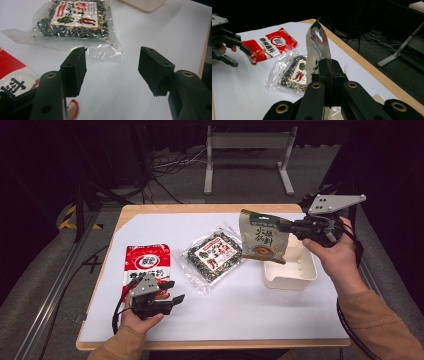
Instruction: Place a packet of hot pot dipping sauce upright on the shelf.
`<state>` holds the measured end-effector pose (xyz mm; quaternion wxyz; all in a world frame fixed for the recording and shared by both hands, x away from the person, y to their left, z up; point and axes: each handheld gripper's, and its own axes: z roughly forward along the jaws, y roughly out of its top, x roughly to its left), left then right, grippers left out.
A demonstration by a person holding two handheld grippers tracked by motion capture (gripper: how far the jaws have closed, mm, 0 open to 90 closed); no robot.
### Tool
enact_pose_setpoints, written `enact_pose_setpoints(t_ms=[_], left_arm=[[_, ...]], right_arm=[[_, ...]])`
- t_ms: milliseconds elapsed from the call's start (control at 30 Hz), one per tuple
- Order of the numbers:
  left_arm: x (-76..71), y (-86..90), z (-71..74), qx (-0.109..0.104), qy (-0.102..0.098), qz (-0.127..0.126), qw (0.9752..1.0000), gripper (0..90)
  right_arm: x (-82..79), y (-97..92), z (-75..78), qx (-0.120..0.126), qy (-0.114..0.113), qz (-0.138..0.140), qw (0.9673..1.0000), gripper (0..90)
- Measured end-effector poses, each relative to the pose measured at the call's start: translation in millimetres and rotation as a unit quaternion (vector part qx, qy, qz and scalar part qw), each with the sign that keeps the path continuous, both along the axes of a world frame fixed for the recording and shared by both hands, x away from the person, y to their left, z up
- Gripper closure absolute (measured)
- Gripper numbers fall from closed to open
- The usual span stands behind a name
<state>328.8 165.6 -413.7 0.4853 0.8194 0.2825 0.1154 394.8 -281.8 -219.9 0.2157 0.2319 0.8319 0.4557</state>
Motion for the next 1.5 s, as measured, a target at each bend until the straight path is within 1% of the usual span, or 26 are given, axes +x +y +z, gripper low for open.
enact_pose_setpoints(t_ms=[67, 100, 200, 367, 400, 500, 567, 733, 767, 933, 967, 1000, 1033, 1233, 1300, 1333, 1500], left_arm=[[-0.7, 1.4, 0.0, 0.003, 0.000, 0.001, 1.0000, 39.7], [-1.5, 1.9, 0.0, 0.000, 0.002, 0.003, 1.0000, 39.7], [-1.8, 3.3, 0.2, 0.000, 0.000, 0.005, 1.0000, 39.7], [-2.8, 4.8, -0.4, -0.001, 0.002, 0.008, 1.0000, 39.6], [-2.6, 5.2, -0.3, 0.001, 0.000, 0.008, 1.0000, 39.7], [-3.3, 5.7, -0.2, 0.000, 0.003, 0.012, 0.9999, 39.6], [-2.7, 6.1, -0.3, 0.000, 0.001, 0.011, 0.9999, 39.7], [-1.9, 5.4, -0.5, 0.001, 0.003, 0.012, 0.9999, 39.6], [-1.6, 5.3, -0.8, 0.002, 0.002, 0.011, 0.9999, 39.5], [-4.1, 7.9, -1.8, 0.000, 0.004, 0.018, 0.9998, 39.5], [-4.1, 7.9, -1.8, 0.000, 0.004, 0.018, 0.9998, 39.5], [-5.7, 10.1, -1.7, 0.003, 0.002, 0.021, 0.9998, 39.5], [-5.7, 10.1, -1.7, 0.003, 0.002, 0.021, 0.9998, 39.5], [-11.0, 15.1, -2.6, 0.001, 0.006, 0.032, 0.9995, 39.5], [-12.4, 17.4, -2.6, 0.003, 0.003, 0.035, 0.9994, 39.5], [-13.7, 18.0, -2.6, 0.002, 0.006, 0.037, 0.9993, 39.5], [-17.0, 21.3, -3.1, 0.003, 0.005, 0.044, 0.9990, 39.5]], right_arm=[[4.0, -1.9, 1.4, 0.002, -0.003, 0.000, 1.0000, 89.8], [5.4, -2.5, 2.0, 0.002, -0.003, -0.001, 1.0000, 89.8], [9.3, -4.6, 3.9, 0.002, -0.007, -0.001, 1.0000, 89.8], [18.9, -10.3, 7.7, -0.003, -0.012, -0.009, 0.9999, 89.8], [20.5, -11.7, 8.3, -0.002, -0.011, -0.010, 0.9999, 89.8], [25.2, -16.5, 8.9, 0.002, -0.014, -0.013, 0.9998, 89.8], [28.9, -20.2, 9.0, 0.006, -0.016, -0.014, 0.9998, 89.8], [36.5, -27.2, 9.4, 0.007, -0.024, -0.019, 0.9995, 89.8], [41.3, -31.2, 9.2, 0.009, -0.025, -0.022, 0.9994, 89.7], [51.3, -40.0, 7.6, 0.010, -0.031, -0.030, 0.9990, 89.8], [51.3, -40.0, 7.6, 0.010, -0.031, -0.030, 0.9990, 89.8], [56.1, -44.0, 7.1, 0.012, -0.034, -0.032, 0.9988, 89.8], [56.1, -44.0, 7.1, 0.012, -0.034, -0.032, 0.9988, 89.8], [68.6, -52.4, 4.6, 0.011, -0.044, -0.032, 0.9984, 89.8], [73.1, -55.6, 2.5, 0.011, -0.044, -0.034, 0.9984, 89.8], [75.1, -56.9, 1.4, 0.011, -0.044, -0.034, 0.9984, 89.8], [85.2, -63.9, -5.2, 0.006, -0.043, -0.040, 0.9983, 89.7]])
